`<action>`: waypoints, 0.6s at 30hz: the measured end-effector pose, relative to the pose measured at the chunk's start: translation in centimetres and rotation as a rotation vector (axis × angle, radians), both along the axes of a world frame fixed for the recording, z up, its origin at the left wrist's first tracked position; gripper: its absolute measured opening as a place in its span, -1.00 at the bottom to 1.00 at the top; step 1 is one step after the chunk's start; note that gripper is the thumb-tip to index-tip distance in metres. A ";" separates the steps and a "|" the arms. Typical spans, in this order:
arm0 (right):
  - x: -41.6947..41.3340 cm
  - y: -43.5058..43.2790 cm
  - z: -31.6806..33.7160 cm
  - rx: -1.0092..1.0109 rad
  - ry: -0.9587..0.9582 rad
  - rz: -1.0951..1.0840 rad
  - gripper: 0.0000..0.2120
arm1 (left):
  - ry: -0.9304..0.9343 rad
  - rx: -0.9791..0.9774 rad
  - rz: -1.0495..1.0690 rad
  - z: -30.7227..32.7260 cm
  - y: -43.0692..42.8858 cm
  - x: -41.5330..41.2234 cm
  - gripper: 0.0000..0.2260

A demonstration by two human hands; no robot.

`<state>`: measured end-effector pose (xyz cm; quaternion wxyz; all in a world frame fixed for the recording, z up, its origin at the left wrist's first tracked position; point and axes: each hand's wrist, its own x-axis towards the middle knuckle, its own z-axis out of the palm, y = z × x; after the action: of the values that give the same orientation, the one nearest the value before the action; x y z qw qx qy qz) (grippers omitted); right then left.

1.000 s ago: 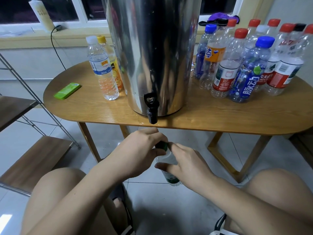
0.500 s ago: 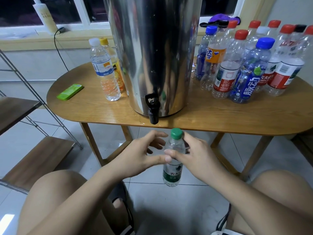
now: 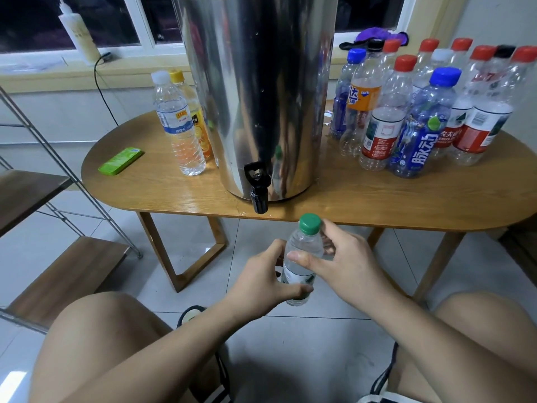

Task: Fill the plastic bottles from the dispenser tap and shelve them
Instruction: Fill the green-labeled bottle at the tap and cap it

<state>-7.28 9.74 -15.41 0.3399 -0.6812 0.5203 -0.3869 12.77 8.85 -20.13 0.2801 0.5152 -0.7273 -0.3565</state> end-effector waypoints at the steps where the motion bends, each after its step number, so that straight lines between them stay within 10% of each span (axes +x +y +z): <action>1: -0.1 0.0 0.0 0.005 -0.009 0.004 -0.64 | -0.002 -0.015 0.010 0.0 0.0 0.0 -0.51; 12: -0.2 -0.1 0.0 0.024 -0.152 0.089 -0.37 | -0.099 -0.230 0.042 4.1 0.9 4.5 -0.49; 18: -0.5 -0.4 -0.6 0.000 -0.193 0.048 -0.30 | 0.146 -0.228 0.230 7.3 1.4 7.6 -0.43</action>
<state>-7.74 9.29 -15.97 0.3977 -0.6531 0.4686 -0.4423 20.39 10.29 -12.84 0.4274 0.5328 -0.6771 -0.2738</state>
